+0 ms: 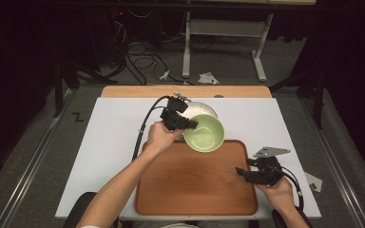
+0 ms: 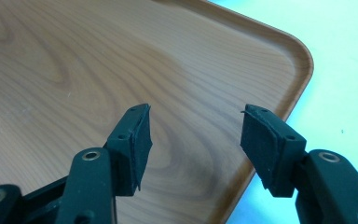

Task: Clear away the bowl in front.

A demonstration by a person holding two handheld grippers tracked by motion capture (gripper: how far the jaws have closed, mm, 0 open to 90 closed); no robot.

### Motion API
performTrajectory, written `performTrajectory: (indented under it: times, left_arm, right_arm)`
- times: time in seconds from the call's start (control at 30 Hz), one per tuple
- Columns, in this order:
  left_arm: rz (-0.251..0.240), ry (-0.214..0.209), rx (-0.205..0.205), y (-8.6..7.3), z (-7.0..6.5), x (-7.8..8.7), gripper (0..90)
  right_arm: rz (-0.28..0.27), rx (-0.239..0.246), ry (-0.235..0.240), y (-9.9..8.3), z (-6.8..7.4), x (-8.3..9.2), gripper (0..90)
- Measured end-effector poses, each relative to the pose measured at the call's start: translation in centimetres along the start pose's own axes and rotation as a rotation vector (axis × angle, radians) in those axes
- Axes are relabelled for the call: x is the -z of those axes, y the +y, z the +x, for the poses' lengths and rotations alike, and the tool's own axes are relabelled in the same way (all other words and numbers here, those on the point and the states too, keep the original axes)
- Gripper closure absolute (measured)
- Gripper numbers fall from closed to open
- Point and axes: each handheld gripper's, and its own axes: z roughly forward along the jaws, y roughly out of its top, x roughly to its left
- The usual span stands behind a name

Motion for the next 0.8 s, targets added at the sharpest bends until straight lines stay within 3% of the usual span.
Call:
performTrajectory:
  times: [0.37, 0.8]
  left_arm:
    - [0.003, -0.045, -0.020, -0.9, -1.1, 0.5, 82.4]
    - [0.012, -0.065, -0.041, -1.9, -2.0, 1.1, 82.4]
  right_arm:
    - [0.000, 0.000, 0.000, 0.0, 0.0, 0.0, 43.1]
    - [0.000, -0.001, 0.000, 0.0, 0.0, 0.0, 43.1]
